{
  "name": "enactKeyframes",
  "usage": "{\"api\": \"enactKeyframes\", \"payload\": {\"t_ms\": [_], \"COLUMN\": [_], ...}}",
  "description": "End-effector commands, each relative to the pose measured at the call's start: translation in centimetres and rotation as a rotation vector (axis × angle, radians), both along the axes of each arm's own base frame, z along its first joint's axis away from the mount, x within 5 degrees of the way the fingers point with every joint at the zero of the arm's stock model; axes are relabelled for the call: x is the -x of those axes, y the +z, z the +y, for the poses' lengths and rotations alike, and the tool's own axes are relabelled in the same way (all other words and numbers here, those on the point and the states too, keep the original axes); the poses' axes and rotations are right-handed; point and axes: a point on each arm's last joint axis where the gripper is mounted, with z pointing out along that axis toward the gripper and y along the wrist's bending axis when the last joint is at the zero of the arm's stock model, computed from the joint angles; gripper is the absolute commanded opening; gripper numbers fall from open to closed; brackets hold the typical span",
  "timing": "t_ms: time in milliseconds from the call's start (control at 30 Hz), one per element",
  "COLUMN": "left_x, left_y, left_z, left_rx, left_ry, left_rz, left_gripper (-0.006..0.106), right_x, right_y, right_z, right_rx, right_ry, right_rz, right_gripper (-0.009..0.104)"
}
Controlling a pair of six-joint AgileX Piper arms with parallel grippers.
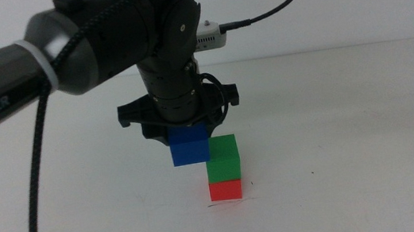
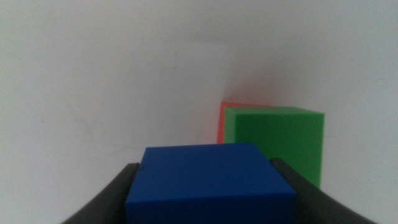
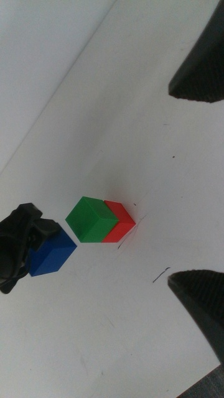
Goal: Stack red cubes first, then green, then blue cubes in a specific spot.
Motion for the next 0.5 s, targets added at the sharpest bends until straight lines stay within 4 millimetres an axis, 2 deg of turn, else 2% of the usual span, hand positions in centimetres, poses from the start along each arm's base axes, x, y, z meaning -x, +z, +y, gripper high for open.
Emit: {"api": "enactKeyframes", "payload": {"t_ms": [0, 267, 467], "left_x": [0.1, -0.7, -0.6], "left_y": [2.8, 3.8, 2.8], "left_z": [-0.3, -1.7, -3.1], "left_rx": [0.093, 0.13, 0.115], "left_ry": [0.001, -0.009, -0.032], "left_rz": [-0.093, -0.118, -0.093], "left_gripper": [-0.002, -0.002, -0.002], "right_x": [-0.2, -0.2, -0.2], "right_y": [1.2, 1.2, 1.2], "right_z": [-0.1, -0.1, -0.1], "right_rx": [-0.037, -0.037, -0.038], "right_ry": [-0.014, -0.015, -0.015], "right_rz": [-0.079, -0.079, -0.08], "right_gripper": [0.076, 0.076, 0.076]}}
